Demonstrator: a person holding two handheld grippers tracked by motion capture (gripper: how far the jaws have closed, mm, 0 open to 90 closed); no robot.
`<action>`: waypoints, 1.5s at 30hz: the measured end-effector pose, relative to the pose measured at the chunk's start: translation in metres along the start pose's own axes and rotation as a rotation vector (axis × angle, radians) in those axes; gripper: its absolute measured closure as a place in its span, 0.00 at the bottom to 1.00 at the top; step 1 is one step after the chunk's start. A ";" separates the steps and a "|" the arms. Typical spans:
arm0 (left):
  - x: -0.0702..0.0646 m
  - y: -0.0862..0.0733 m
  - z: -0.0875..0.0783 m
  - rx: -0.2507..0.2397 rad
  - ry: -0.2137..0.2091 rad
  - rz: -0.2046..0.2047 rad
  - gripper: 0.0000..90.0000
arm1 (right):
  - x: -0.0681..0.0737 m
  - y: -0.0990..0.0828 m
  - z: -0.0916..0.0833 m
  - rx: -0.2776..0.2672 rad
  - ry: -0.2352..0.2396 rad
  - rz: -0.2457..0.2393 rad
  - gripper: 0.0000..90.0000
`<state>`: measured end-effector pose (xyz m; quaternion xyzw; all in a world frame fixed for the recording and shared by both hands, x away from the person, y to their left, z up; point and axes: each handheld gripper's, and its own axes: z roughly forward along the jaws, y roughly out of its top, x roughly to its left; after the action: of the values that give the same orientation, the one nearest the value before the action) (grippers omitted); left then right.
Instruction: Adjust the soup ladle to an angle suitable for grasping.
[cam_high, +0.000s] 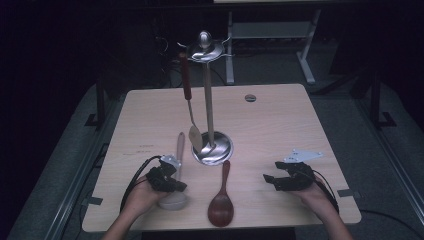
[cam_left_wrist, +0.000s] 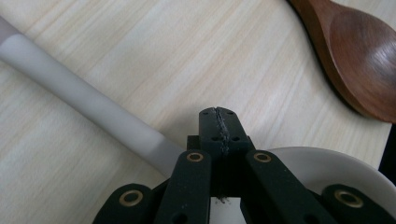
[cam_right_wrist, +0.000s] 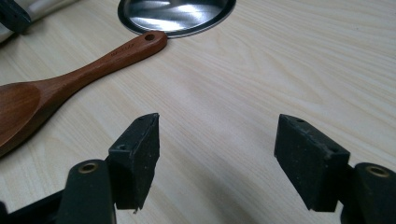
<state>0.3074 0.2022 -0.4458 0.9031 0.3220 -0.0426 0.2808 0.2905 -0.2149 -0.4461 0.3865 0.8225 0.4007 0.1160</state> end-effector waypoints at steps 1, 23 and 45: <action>0.000 -0.001 -0.001 0.006 0.002 0.001 1.00 | 0.000 0.000 0.000 0.000 0.000 0.000 0.34; 0.019 -0.057 -0.048 -0.023 0.054 -0.085 1.00 | 0.001 0.000 0.002 0.012 -0.002 0.008 0.34; 0.114 0.016 -0.033 -0.133 0.191 -0.197 1.00 | 0.000 -0.001 0.004 0.021 -0.006 -0.014 0.34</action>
<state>0.4038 0.2729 -0.4399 0.8465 0.4365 0.0375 0.3025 0.2921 -0.2136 -0.4496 0.3832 0.8290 0.3901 0.1172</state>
